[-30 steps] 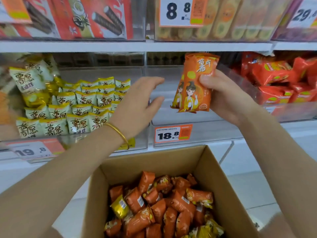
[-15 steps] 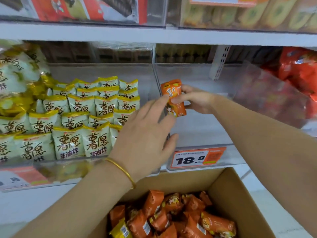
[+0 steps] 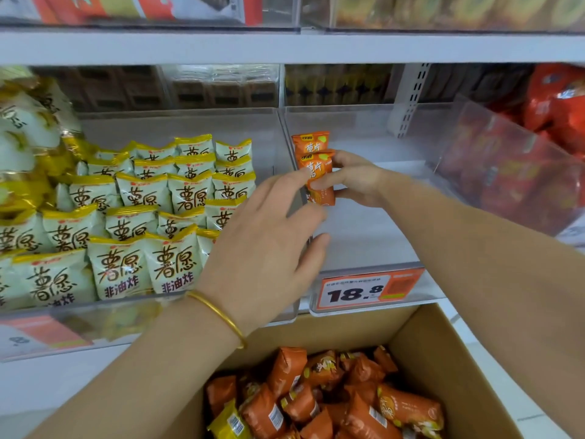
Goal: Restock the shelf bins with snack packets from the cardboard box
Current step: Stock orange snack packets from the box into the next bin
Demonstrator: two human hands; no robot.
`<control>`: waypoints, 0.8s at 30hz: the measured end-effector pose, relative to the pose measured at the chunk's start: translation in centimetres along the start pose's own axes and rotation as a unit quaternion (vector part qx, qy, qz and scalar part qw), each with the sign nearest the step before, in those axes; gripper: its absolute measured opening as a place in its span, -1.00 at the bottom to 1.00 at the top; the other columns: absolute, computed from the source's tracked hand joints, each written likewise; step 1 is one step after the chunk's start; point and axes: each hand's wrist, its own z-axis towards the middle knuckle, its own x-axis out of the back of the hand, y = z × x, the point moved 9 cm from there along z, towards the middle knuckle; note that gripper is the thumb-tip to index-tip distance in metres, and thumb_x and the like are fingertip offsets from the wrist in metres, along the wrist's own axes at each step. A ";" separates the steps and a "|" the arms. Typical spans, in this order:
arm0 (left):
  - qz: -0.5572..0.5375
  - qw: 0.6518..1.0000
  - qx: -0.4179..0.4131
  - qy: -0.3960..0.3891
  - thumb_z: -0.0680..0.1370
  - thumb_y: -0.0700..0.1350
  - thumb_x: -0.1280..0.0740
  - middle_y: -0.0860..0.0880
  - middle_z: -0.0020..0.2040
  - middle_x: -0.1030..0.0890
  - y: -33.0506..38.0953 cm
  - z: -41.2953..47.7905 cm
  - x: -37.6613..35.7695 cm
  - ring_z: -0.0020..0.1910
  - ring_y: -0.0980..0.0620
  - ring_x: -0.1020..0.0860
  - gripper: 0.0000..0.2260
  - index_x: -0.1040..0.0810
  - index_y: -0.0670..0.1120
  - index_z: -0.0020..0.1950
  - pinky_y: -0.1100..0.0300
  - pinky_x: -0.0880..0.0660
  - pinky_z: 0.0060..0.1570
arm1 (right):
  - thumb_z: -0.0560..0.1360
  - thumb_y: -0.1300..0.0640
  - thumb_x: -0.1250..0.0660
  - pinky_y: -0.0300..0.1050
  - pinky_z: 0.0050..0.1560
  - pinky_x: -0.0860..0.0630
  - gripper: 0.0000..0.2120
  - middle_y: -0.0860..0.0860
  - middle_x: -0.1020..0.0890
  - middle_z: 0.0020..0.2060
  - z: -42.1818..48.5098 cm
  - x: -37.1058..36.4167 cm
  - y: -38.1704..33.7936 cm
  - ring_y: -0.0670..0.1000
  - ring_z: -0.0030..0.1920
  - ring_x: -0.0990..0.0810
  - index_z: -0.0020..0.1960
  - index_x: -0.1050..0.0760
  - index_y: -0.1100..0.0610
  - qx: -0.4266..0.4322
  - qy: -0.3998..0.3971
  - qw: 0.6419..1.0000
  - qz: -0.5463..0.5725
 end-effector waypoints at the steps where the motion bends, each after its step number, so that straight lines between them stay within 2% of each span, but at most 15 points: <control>1: -0.001 1.000 0.000 0.001 0.52 0.01 -0.16 -0.18 0.36 -0.42 0.0 0.0 0.0 0.34 -0.19 -0.38 -0.70 -0.59 -0.08 0.08 -0.03 -0.40 0.22 | 0.42 0.28 -0.46 0.17 0.37 -0.33 -0.40 0.02 -0.52 0.26 0.0 0.0 0.0 0.10 0.28 -0.47 0.39 -0.34 0.08 -0.006 0.010 1.000 -0.006; 4: -0.013 1.000 0.001 -0.001 0.52 0.01 -0.15 -0.19 0.37 -0.41 -0.1 0.0 -0.1 0.34 -0.20 -0.36 -0.69 -0.58 -0.10 0.07 -0.04 -0.41 0.20 | 0.40 0.24 -0.49 0.18 0.32 -0.36 -0.37 0.01 -0.50 0.26 -0.3 -0.2 -0.1 0.06 0.26 -0.44 0.37 -0.29 0.08 -0.027 0.058 0.998 -0.019; 7: -0.018 1.000 -0.001 -0.003 0.53 0.02 -0.14 -0.18 0.38 -0.40 -0.1 -0.1 -0.1 0.35 -0.18 -0.35 -0.69 -0.58 -0.09 0.06 -0.02 -0.39 0.22 | 0.40 0.32 -0.47 0.26 0.26 -0.44 -0.35 0.10 -0.50 0.24 -0.4 -0.3 0.5 0.13 0.25 -0.48 0.34 -0.19 0.10 -0.041 0.100 0.993 0.041; 9: -0.018 1.000 -0.002 -0.005 0.53 0.02 -0.14 -0.17 0.39 -0.39 -0.2 -0.1 -0.2 0.36 -0.17 -0.34 -0.70 -0.58 -0.09 0.08 0.00 -0.37 0.24 | 0.41 0.36 -0.45 0.22 0.29 -0.42 -0.31 0.13 -0.48 0.25 -0.4 -0.7 0.4 0.16 0.27 -0.47 0.39 -0.15 0.12 -0.045 0.102 0.992 0.060; 12: -0.020 1.000 0.000 -0.008 0.53 0.02 -0.14 -0.16 0.40 -0.37 -0.3 -0.2 -0.3 0.38 -0.15 -0.32 -0.70 -0.57 -0.08 0.10 0.03 -0.34 0.26 | 0.41 0.37 -0.43 0.09 0.25 -0.45 -0.35 0.12 -0.49 0.19 -0.4 -1.5 -0.2 0.15 0.24 -0.48 0.38 -0.19 0.16 -0.034 0.086 0.995 0.042; 15: -0.019 1.000 0.001 -0.008 0.53 0.03 -0.11 -0.15 0.41 -0.36 -0.3 -0.1 -0.4 0.39 -0.14 -0.31 -0.69 -0.56 -0.06 0.10 0.05 -0.32 0.27 | 0.39 0.39 -0.43 0.14 0.30 -0.42 -0.33 0.14 -0.48 0.21 -0.5 -1.6 -0.3 0.16 0.26 -0.46 0.37 -0.16 0.14 -0.037 0.088 0.995 0.018; 18: -0.023 1.000 0.002 -0.006 0.53 0.04 -0.10 -0.15 0.41 -0.36 -0.2 -0.2 -0.4 0.38 -0.15 -0.31 -0.68 -0.56 -0.06 0.10 0.07 -0.29 0.26 | 0.42 0.31 -0.45 0.20 0.34 -0.36 -0.35 0.11 -0.45 0.28 -0.8 -1.0 0.0 0.13 0.30 -0.42 0.38 -0.17 0.11 -0.061 0.088 0.994 -0.003; 24: -0.018 1.000 0.004 -0.007 0.53 0.05 -0.08 -0.13 0.42 -0.34 -0.2 -0.1 -0.3 0.39 -0.12 -0.29 -0.66 -0.56 -0.05 0.10 0.12 -0.24 0.26 | 0.42 0.30 -0.47 0.19 0.20 -0.51 -0.48 0.11 -0.55 0.20 -0.9 -0.7 -0.1 0.13 0.21 -0.52 0.29 -0.33 0.16 -0.075 0.105 0.991 -0.019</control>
